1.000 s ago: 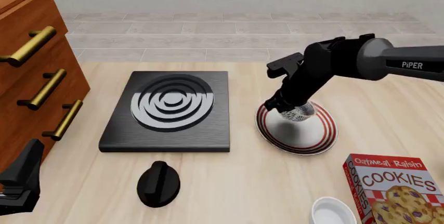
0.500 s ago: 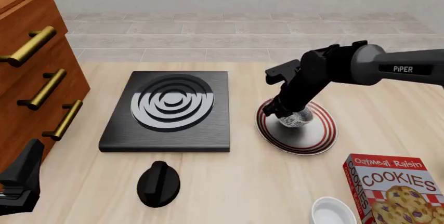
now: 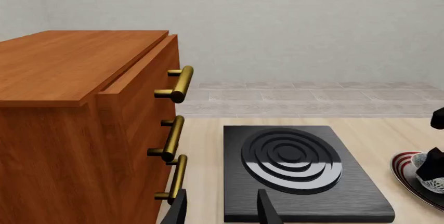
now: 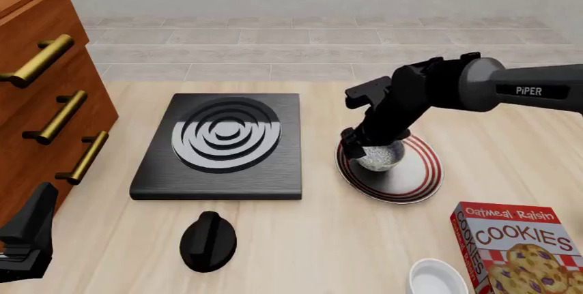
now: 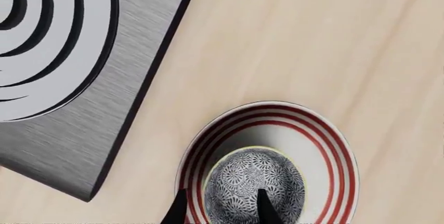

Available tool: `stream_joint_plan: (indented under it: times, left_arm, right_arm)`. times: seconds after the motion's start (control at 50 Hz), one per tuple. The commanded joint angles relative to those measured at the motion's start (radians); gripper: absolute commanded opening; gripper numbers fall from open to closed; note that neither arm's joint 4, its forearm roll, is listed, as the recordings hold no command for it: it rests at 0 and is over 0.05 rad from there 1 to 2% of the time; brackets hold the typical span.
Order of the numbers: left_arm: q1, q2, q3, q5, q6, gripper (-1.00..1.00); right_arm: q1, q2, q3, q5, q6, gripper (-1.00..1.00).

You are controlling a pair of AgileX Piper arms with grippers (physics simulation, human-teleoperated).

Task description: Pick the akita bowl on the cookies box and place it on the plate.

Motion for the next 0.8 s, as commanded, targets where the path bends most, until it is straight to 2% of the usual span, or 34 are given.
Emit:
stream_joint_plan:
  times: [0.02,0.2,0.48,0.72,0.8]
  left_arm:
    - [-0.004,0.001,0.001,-0.002,0.001,1.00]
    - [-0.004,0.001,0.001,-0.002,0.001,1.00]
    - [-0.004,0.001,0.001,-0.002,0.000,1.00]
    - [-0.004,0.001,0.001,-0.002,0.001,1.00]
    - [-0.004,0.001,0.001,-0.002,0.001,1.00]
  right_arm:
    - [0.007,-0.020,0.003,0.005,0.006,1.00]
    - [0.016,-0.066,0.018,0.022,0.010,1.00]
    - [0.050,-0.218,0.096,0.052,0.028,1.00]
    - [0.101,-0.349,0.172,0.060,0.074,1.00]
    - [0.106,-0.398,0.199,0.071,0.075,1.00]
